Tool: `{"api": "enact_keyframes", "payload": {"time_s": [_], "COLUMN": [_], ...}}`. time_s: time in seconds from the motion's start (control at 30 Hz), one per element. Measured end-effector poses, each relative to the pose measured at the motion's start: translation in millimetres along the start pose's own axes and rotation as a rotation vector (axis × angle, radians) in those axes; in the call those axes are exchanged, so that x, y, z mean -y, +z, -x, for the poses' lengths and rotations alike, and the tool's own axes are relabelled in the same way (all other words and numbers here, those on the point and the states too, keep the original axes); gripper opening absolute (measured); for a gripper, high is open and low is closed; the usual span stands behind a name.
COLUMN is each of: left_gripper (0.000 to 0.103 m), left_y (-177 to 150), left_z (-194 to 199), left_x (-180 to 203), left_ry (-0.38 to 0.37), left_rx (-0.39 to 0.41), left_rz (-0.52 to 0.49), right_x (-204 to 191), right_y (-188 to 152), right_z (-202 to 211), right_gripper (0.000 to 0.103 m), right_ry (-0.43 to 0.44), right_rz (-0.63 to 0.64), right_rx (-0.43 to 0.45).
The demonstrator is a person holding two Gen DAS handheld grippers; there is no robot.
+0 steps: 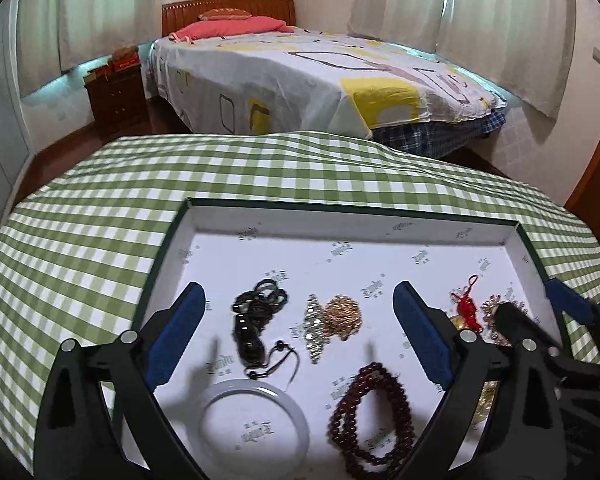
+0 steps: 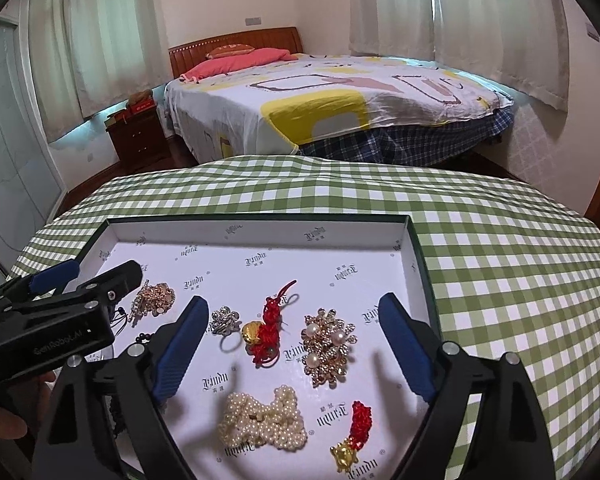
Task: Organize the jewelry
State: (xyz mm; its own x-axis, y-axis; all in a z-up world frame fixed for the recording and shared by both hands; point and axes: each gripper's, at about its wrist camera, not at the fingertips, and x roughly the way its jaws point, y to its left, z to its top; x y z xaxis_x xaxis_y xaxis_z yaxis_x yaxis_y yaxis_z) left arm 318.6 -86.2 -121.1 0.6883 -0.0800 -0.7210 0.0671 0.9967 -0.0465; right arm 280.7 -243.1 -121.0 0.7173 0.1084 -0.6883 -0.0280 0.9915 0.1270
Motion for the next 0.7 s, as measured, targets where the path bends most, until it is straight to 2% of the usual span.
{"api": "enact_keyframes", "payload": {"time_s": [0.37, 0.7], "left_gripper": [0.095, 0.095], "left_y": [-18, -40], "left_z": [32, 109], "left_x": [2, 1], "left_ry": [0.010, -0.016], "left_rx": [0.043, 0.110], "left_rz": [-0.076, -0.073], "right_x": [8, 2], "right_y": [-14, -27], "right_z": [20, 76], "right_gripper": [0.085, 0.085], "right_ry": [-0.019, -0.026], "right_rz": [-0.023, -0.010], "right_rx": [0.013, 0.074]}}
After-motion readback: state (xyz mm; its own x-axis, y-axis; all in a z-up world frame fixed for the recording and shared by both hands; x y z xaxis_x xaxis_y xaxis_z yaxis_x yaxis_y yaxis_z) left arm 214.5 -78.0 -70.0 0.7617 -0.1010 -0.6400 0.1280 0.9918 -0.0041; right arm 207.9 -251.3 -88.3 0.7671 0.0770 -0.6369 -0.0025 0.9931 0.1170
